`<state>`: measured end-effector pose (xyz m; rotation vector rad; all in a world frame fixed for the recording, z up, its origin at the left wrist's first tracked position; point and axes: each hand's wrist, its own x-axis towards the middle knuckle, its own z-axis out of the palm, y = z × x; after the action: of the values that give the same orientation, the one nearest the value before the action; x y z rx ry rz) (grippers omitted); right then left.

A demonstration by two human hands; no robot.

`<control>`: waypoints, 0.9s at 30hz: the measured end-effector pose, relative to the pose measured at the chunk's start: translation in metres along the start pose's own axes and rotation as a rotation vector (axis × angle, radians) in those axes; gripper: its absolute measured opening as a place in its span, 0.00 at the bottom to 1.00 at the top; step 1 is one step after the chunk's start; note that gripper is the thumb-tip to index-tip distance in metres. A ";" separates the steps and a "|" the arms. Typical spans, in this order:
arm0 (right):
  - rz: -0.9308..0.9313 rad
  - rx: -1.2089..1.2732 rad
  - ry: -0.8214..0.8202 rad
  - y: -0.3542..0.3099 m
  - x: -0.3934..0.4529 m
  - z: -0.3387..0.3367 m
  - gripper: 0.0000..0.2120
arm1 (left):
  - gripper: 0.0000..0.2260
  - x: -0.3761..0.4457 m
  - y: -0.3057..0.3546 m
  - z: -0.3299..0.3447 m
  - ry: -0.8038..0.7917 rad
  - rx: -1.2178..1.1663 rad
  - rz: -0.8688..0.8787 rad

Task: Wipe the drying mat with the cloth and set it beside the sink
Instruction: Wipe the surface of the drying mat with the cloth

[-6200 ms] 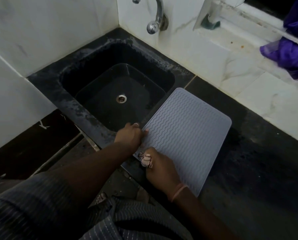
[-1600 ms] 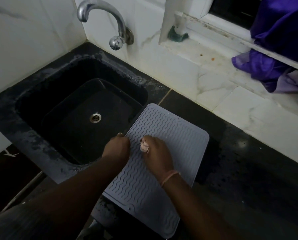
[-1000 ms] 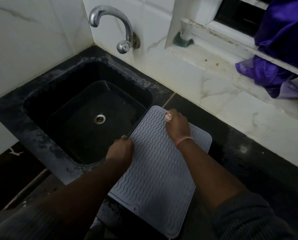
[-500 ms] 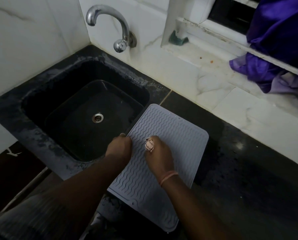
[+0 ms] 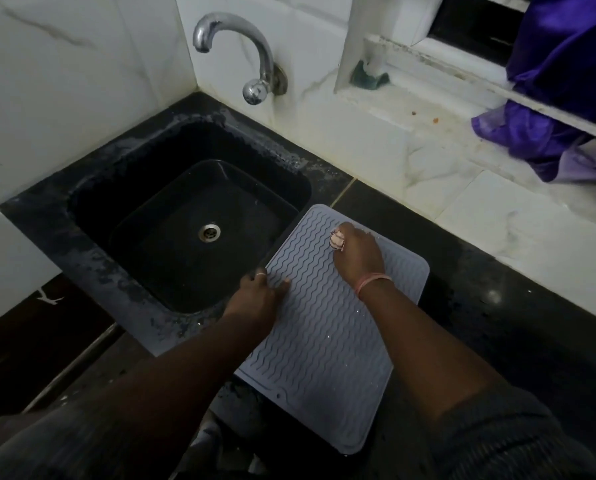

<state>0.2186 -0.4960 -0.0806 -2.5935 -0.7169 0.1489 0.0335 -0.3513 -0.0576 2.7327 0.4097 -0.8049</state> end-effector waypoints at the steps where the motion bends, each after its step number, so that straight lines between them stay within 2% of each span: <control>1: -0.015 -0.018 -0.017 0.000 -0.001 0.001 0.12 | 0.36 0.001 0.000 -0.002 -0.001 0.016 0.007; 6: -0.095 -0.054 -0.083 -0.011 -0.024 0.006 0.14 | 0.38 0.002 0.003 -0.007 -0.025 0.052 -0.003; 14: -0.130 0.027 -0.105 -0.040 -0.102 0.028 0.09 | 0.41 0.005 0.001 -0.007 -0.021 0.108 -0.007; 17: -0.043 0.135 -0.171 -0.045 -0.099 0.012 0.06 | 0.45 0.004 -0.009 -0.015 -0.088 0.103 0.045; 19: 0.057 0.224 -0.155 -0.042 -0.084 -0.001 0.07 | 0.47 0.003 -0.015 -0.021 -0.126 0.110 0.089; 23: 0.123 0.173 -0.130 -0.043 -0.075 -0.004 0.13 | 0.47 0.002 -0.018 -0.019 -0.103 0.129 0.115; 27: 0.029 0.008 -0.104 -0.059 -0.093 0.018 0.08 | 0.47 0.002 -0.020 -0.016 -0.061 0.144 0.120</control>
<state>0.1073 -0.4914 -0.0716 -2.6052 -0.7133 0.2970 0.0358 -0.3274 -0.0492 2.8230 0.1800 -0.9163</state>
